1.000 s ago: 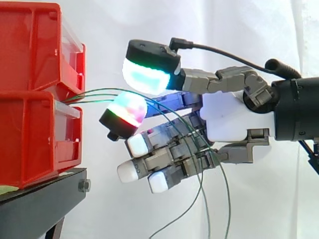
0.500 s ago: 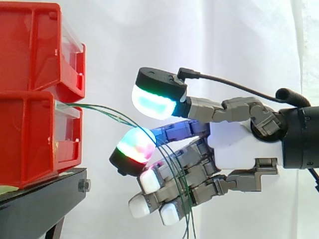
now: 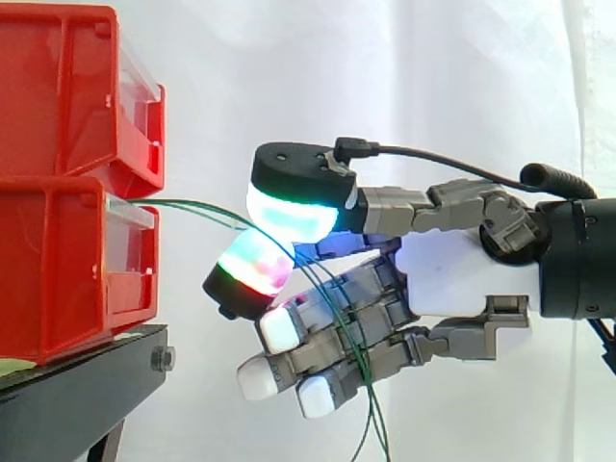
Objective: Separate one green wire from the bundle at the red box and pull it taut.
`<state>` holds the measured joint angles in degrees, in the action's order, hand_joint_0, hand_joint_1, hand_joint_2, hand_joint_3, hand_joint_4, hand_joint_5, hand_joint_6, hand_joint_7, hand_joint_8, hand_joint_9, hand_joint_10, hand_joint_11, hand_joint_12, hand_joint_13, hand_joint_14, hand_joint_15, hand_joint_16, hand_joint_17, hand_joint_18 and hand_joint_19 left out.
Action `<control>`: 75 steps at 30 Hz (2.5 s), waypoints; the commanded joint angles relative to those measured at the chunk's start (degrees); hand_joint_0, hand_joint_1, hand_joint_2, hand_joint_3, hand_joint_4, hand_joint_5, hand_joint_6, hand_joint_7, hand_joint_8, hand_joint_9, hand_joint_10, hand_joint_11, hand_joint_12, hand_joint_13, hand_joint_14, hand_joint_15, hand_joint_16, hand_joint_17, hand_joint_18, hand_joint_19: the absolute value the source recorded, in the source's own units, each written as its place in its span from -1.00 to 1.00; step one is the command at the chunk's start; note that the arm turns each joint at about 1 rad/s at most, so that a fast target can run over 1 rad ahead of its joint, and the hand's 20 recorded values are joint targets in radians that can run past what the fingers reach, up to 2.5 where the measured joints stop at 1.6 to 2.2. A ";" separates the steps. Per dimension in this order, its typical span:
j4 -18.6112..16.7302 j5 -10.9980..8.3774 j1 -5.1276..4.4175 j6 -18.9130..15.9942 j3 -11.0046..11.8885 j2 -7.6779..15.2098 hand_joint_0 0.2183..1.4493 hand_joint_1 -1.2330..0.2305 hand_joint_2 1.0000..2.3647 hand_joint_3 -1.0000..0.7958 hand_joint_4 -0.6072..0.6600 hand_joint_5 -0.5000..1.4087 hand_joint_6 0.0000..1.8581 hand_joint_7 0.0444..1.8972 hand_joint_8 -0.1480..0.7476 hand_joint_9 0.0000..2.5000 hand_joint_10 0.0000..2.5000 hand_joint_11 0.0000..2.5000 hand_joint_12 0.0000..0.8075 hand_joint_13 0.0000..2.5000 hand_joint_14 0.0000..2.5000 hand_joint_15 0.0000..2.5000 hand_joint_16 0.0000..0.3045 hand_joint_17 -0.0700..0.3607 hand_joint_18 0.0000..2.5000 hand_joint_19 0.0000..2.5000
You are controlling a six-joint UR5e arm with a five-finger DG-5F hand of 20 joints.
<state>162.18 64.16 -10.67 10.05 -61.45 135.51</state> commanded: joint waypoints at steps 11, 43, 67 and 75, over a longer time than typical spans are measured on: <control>0.15 0.00 -0.05 0.59 0.89 -0.07 -0.24 -0.55 -1.00 -0.44 0.28 -0.67 -0.09 0.30 0.00 -0.25 -0.98 -0.51 -0.16 -0.32 -0.99 -0.72 -0.69 -0.19 -0.38 -0.49; -9.69 -1.49 -0.93 5.07 -3.86 1.16 -0.51 0.08 -1.00 -0.44 0.27 -0.64 -0.26 0.30 0.04 -0.19 -0.98 -0.54 -0.08 -0.28 -0.99 -0.71 -0.66 -0.13 -0.34 -0.46; -9.78 -1.23 0.38 2.35 -3.06 2.22 -0.46 0.14 -1.00 -0.44 0.25 -0.63 -0.40 0.43 0.03 -0.16 -0.98 -0.52 -0.11 -0.23 -0.99 -0.66 -0.67 -0.15 -0.34 -0.45; -7.67 -0.26 0.74 1.12 -1.75 2.13 -0.38 0.05 -0.98 -0.31 0.24 -0.65 -0.29 0.32 0.03 -0.13 -0.98 -0.49 -0.13 -0.22 -0.99 -0.65 -0.68 -0.17 -0.34 -0.45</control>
<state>153.59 63.52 -10.05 11.59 -63.80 137.68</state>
